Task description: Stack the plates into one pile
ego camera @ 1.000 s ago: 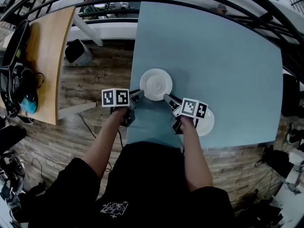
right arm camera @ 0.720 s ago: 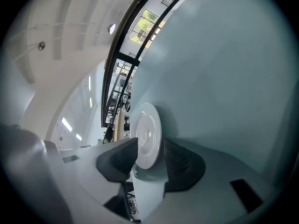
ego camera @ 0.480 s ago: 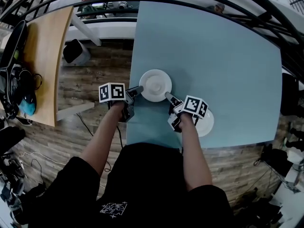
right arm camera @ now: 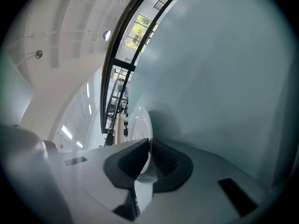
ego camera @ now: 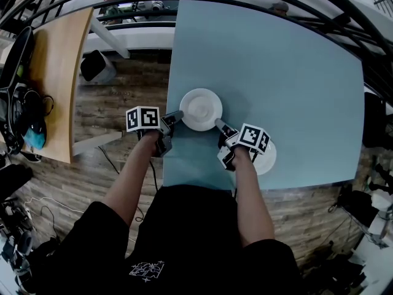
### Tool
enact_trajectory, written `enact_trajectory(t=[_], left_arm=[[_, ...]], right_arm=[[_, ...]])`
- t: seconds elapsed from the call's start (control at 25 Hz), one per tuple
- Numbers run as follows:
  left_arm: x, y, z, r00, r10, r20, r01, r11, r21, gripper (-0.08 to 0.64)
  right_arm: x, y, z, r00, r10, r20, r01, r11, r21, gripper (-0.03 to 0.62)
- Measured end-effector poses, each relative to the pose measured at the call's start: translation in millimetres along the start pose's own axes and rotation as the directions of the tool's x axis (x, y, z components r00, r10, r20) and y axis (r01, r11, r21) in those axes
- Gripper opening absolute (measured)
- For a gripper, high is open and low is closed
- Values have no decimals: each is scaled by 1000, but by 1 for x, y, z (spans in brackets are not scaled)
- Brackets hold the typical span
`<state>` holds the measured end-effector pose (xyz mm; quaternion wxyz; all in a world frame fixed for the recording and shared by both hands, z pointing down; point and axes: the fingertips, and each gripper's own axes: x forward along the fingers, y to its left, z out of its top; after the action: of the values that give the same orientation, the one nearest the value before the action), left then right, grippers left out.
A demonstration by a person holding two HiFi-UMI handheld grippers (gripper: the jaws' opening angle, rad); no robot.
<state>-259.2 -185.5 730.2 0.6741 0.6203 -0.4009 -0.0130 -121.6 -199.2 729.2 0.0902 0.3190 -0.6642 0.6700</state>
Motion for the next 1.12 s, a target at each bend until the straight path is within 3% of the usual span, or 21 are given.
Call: enact_trajectory(t=[0.64, 1.12], left_arm=[[-4, -39, -31, 999, -34, 9, 33, 998, 53, 31], [6, -68, -64, 997, -57, -50, 61, 994, 92, 31]], right_arm=[[-49, 7, -5, 998, 53, 39, -52, 998, -39, 23], [-93, -5, -12, 996, 46, 80, -44, 999, -26, 23]])
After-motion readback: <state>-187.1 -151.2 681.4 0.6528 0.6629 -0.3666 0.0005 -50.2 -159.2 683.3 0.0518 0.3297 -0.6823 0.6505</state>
